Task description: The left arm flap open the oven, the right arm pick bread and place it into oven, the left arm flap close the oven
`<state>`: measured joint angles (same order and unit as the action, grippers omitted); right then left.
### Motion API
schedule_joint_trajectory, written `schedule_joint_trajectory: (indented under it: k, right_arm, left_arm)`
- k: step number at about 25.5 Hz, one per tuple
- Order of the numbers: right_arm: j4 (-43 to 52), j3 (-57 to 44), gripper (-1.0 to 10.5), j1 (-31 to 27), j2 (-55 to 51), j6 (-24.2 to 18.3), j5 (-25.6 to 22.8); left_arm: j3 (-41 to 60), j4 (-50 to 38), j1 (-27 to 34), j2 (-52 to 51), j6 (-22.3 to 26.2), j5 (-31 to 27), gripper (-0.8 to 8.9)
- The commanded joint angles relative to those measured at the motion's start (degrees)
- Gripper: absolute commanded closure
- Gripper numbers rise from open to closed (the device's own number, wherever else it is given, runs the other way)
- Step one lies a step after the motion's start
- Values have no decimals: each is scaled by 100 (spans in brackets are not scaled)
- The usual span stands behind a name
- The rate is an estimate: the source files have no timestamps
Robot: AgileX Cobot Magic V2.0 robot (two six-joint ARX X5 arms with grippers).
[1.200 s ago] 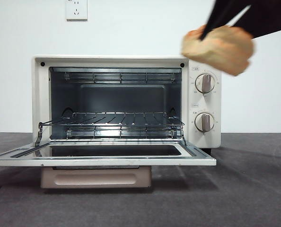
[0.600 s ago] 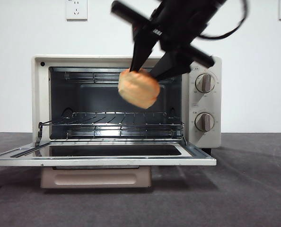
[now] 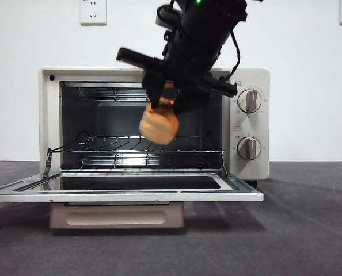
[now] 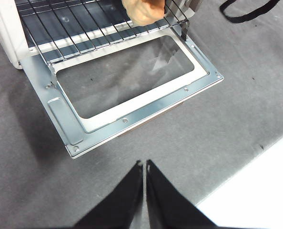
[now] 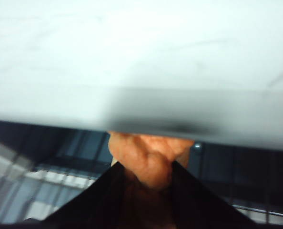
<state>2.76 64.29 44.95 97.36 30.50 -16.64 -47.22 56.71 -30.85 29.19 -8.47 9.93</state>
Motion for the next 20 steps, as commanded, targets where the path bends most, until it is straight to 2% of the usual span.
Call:
schedule_joint_trajectory:
  k: [1, 8, 15, 20]
  right_arm:
    - [72, 107, 764, 20, 184, 85, -192]
    - [59, 107, 740, -26, 238, 85, -254]
    - [17, 107, 570, -35, 238, 83, -234]
    - [24, 107, 552, -35, 214, 83, -192]
  left_arm:
    - [-35, -50, -24, 17, 24, -11, 797]
    - [-35, -52, -24, 17, 26, -11, 797]
    - [-35, -55, -24, 17, 26, -11, 797]
    - [-35, -52, -24, 17, 28, -11, 797]
